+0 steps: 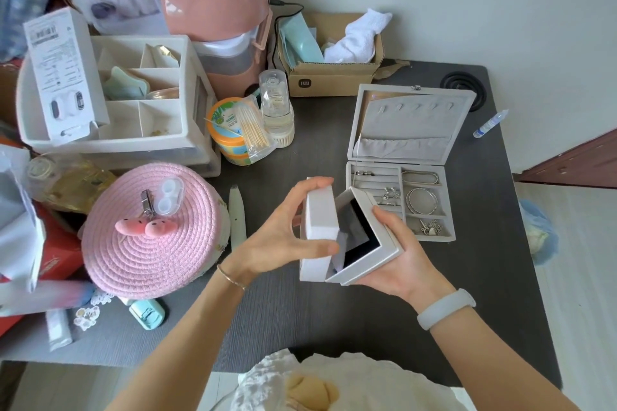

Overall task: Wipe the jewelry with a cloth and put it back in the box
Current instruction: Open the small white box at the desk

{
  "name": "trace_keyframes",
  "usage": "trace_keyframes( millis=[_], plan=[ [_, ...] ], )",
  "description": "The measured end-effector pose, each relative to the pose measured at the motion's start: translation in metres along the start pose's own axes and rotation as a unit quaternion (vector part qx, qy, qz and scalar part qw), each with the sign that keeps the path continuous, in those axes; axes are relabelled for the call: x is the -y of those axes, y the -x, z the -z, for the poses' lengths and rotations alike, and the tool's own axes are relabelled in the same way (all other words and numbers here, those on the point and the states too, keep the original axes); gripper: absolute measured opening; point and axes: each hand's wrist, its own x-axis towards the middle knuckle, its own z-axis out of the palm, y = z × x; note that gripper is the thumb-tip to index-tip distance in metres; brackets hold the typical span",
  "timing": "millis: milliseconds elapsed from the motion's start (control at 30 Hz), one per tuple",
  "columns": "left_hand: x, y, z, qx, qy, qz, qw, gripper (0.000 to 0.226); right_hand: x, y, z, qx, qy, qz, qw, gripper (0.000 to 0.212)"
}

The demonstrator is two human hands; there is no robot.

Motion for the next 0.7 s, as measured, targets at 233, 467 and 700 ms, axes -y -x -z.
trace_keyframes(
  millis=[233, 467, 700],
  plan=[
    [0.034, -0.003, 0.008, -0.152, 0.406, 0.066, 0.899, 0.066, -0.003, 0.002, 0.0, -0.002, -0.087, 0.075, 0.993, 0.05],
    [0.066, -0.01, 0.008, -0.279, 0.492, 0.163, 0.808, 0.027, 0.0, -0.002, -0.004, -0.041, -0.094, 0.1, 0.99, 0.04],
    [0.084, -0.019, 0.009, -0.268, 0.207, 0.214, 0.916, 0.036, 0.009, -0.015, -0.003, -0.109, 0.042, 0.109, 0.987, 0.031]
  ],
)
